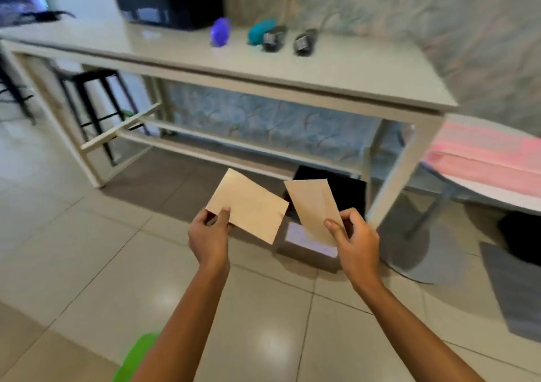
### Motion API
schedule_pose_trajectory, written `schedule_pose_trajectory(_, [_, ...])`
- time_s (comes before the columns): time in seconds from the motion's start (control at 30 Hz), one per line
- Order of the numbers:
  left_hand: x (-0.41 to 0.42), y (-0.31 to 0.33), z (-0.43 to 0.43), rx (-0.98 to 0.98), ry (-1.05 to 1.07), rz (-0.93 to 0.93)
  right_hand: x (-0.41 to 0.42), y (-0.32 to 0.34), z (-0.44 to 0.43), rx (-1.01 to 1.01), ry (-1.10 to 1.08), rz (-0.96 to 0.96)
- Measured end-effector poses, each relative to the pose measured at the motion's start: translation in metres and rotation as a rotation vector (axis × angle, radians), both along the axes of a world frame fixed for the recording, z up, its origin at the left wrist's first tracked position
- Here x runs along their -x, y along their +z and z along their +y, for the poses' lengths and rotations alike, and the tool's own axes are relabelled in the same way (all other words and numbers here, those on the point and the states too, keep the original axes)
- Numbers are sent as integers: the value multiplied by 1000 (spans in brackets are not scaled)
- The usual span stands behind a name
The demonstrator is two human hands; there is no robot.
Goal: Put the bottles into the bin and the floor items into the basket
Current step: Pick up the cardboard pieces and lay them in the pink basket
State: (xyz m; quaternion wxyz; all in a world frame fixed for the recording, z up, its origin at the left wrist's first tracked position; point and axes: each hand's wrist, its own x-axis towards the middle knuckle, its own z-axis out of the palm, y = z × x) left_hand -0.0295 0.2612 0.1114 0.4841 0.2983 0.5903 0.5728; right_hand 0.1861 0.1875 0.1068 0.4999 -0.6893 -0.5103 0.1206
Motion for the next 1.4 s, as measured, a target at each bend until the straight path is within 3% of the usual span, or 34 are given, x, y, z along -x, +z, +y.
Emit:
schedule_pose_trajectory(0.4, [-316, 39, -50, -105, -362, 2, -288, 41, -112, -100, -410, -5])
schedule_pose_trajectory(0.67, [-457, 61, -57, -266, -462, 179, -408, 54, -132, -172, -588, 78])
schedule_pose_trajectory(0.9, [-553, 58, 22, -420, -570, 341, -498, 44, -80, -92, -605, 183])
schedule_pose_trajectory(1.2, [-674, 42, 162, -328, -809, 448, -606, 42, 32, -51, -736, 285])
schedule_pose_trajectory(1.4, [-746, 38, 222, -317, -852, 477, -666, 30, 85, 19, -799, 385])
